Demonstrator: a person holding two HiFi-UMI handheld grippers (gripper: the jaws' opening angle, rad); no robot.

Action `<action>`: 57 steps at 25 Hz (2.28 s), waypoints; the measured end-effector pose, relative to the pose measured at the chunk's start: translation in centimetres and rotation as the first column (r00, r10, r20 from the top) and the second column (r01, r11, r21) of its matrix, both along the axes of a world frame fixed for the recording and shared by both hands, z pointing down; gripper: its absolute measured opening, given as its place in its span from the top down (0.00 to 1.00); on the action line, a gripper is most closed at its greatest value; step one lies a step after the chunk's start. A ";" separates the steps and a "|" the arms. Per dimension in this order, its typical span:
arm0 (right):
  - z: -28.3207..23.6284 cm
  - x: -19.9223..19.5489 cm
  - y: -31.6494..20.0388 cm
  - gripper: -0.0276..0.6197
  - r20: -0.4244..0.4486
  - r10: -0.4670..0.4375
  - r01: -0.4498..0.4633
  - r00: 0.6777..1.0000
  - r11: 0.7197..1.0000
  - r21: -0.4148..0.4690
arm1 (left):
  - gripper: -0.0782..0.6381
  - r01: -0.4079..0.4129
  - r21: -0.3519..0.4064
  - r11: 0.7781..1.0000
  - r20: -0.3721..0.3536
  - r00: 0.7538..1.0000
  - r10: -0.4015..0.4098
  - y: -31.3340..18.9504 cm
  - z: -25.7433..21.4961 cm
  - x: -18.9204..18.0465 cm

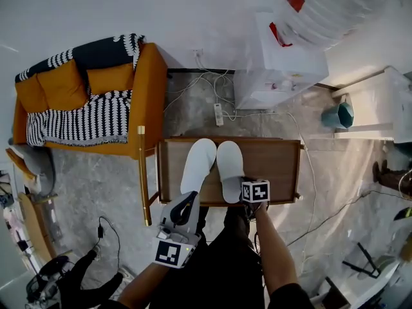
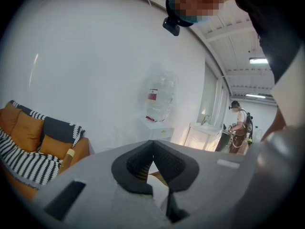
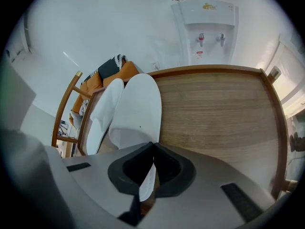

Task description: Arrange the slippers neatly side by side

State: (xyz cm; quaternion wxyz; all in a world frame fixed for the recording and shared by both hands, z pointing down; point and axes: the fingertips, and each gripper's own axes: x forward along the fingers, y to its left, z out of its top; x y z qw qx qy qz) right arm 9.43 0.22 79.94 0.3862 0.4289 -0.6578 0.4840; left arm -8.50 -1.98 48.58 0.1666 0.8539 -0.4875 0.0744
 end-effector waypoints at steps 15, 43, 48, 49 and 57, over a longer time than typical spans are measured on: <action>0.6 -0.3 0.0 0.93 -0.033 0.009 -0.008 0.999 1.000 0.011 | 0.87 0.038 -0.008 0.999 -0.007 0.999 -0.038 0.2 0.9 -1.2; -1.0 0.8 0.7 0.79 0.000 -0.040 0.040 0.999 0.998 0.051 | 0.64 0.060 -0.529 0.846 0.301 0.946 0.120 2.1 25.9 -5.8; -0.8 0.8 0.9 0.79 0.001 -0.048 0.048 0.999 0.998 0.043 | 0.63 0.099 -0.631 0.769 0.319 0.937 0.140 3.4 29.8 -6.8; -0.7 0.8 1.0 0.79 0.000 -0.049 0.049 0.999 0.998 0.040 | 0.63 0.112 -0.647 0.754 0.316 0.940 0.131 3.7 30.3 -6.9; -0.4 0.4 1.8 0.79 0.008 -0.076 0.076 0.997 0.997 0.026 | 0.65 0.170 -0.684 0.710 0.335 0.937 0.097 5.2 32.7 -7.6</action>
